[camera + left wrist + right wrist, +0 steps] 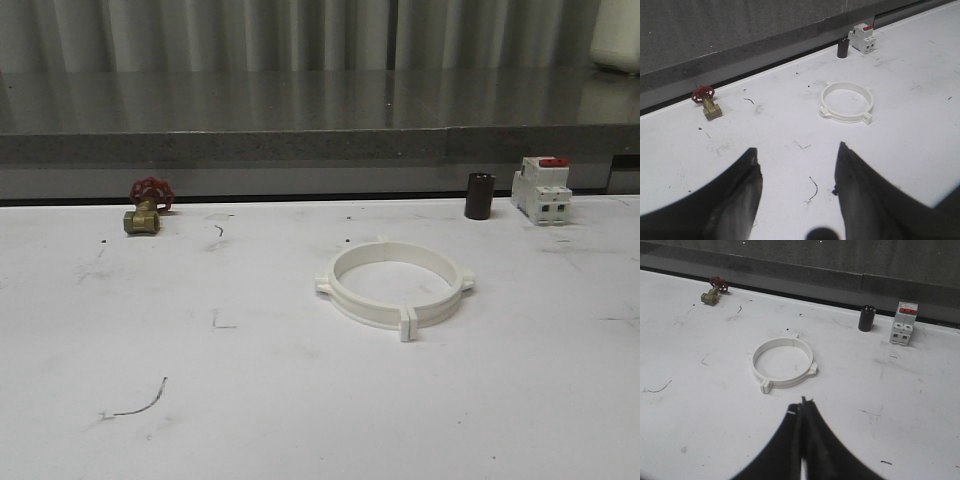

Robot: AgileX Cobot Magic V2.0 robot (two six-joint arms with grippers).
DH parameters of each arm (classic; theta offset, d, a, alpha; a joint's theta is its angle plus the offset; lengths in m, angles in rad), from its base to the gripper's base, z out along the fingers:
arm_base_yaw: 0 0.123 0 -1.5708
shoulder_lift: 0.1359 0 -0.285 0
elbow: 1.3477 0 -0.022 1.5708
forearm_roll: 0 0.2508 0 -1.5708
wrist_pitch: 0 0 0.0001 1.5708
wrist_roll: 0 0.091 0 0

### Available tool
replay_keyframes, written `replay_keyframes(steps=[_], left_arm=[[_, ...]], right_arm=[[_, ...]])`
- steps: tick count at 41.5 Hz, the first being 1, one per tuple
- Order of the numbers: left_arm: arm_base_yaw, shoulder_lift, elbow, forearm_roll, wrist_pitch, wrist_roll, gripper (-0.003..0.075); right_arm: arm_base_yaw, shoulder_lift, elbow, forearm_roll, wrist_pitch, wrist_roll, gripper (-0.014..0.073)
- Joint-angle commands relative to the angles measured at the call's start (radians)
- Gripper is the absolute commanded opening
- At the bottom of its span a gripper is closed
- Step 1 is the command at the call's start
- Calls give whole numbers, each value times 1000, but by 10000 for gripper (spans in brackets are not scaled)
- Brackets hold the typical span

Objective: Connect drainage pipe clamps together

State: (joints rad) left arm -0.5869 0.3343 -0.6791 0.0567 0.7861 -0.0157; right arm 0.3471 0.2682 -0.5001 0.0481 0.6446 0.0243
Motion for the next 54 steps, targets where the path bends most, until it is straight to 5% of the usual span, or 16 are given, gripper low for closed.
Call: replay_keyframes(steps=[1,14,19,26,36,44,54], left_arm=[[1,10,-24,-8,-77,0,335],[2,6,-19,-5,-87,0,333],[111,-52,40,91,-155,0,294],[322,-165,205,83,-320,0,160],[460,-260,460,18,-634,0,-22],[493,-280,619,-40,-851,0,-20],[554,-345,672,-72,-864,0,-20]], right_arm=[[-3,8,-25,4,-82,-10,-69],[-3,8,-25,4,-82,-10,-69],[-3,8,-25,4,-81,-10,-69],[-3,8,-25,4,-80,-10,-69],[-3,8,-25,4,-80,-10,-69],[-3,8,-25,4,-79,-10,-69],[-3,8,-25,4,-79,-10,-69]])
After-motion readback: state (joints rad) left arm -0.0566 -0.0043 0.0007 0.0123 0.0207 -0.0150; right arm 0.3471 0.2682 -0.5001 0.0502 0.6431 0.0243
